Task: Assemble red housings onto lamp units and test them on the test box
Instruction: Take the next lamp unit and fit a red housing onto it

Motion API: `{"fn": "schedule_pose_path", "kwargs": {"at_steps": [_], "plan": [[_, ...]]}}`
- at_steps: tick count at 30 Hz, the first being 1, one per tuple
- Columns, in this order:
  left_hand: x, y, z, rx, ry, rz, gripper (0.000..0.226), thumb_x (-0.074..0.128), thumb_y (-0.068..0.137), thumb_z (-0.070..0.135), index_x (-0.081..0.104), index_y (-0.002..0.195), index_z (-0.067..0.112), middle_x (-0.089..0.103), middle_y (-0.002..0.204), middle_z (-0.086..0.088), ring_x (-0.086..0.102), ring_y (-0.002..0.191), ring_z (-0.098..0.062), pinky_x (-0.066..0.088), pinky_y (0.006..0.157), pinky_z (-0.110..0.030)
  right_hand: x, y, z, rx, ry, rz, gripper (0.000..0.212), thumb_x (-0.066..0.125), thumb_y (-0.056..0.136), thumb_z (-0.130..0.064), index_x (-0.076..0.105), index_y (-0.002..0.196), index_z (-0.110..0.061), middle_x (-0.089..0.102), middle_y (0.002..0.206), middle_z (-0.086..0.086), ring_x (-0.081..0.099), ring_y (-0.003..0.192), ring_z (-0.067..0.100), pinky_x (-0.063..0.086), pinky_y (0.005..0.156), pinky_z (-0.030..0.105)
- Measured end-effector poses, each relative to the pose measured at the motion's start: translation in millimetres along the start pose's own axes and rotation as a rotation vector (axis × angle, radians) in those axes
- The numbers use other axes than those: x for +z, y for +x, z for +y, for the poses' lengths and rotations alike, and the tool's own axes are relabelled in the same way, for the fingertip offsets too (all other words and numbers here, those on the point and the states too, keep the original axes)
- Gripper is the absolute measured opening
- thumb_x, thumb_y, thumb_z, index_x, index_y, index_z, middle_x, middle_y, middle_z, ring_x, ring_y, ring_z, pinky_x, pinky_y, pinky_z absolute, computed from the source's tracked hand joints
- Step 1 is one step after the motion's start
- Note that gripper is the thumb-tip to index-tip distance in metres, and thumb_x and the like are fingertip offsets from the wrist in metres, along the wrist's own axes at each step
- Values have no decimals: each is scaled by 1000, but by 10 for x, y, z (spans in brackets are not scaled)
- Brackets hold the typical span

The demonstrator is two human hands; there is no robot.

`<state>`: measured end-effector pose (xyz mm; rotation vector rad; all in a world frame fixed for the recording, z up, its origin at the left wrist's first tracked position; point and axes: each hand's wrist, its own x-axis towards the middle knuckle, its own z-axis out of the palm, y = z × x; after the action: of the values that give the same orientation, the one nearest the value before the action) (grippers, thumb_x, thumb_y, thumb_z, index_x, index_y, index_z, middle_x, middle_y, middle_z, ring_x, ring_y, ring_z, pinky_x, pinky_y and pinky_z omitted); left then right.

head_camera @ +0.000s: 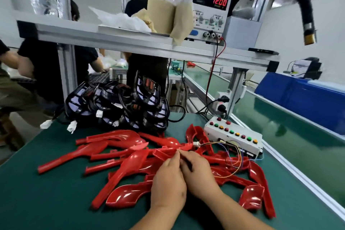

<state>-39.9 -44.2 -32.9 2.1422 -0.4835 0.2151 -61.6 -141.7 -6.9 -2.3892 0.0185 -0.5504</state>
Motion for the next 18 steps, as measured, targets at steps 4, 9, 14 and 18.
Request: {"fn": "schedule_pose_path", "kwargs": {"at_steps": [4,9,14,18], "plan": [[-12,9,-5,15,-4,-12,55,34,101,13,26,154,23,43,149,4,41,136,-11,31,112,-22,14,44,-32,-2,46,35,26,54,94,-6,71,110,-18,70,101,-4,60,95,4,41,85,10],[-16,54,-53,52,-28,-9,54,36,101,15,28,153,22,44,148,6,41,134,-7,21,103,-7,35,42,7,14,146,54,28,57,95,-6,70,111,-26,70,104,-9,60,97,-4,43,88,9],[-22,162,-79,27,-102,9,55,38,100,14,27,153,26,45,148,5,44,132,-7,25,103,-8,-11,198,10,60,159,45,34,60,92,-5,71,88,-37,71,88,-16,61,90,-8,42,79,5],[-143,197,30,-10,-24,9,61,39,99,13,23,152,36,43,148,12,45,132,-4,27,100,-8,-125,646,-103,129,186,75,22,64,90,-16,70,78,-33,67,76,-20,61,77,-12,43,74,5]]}}
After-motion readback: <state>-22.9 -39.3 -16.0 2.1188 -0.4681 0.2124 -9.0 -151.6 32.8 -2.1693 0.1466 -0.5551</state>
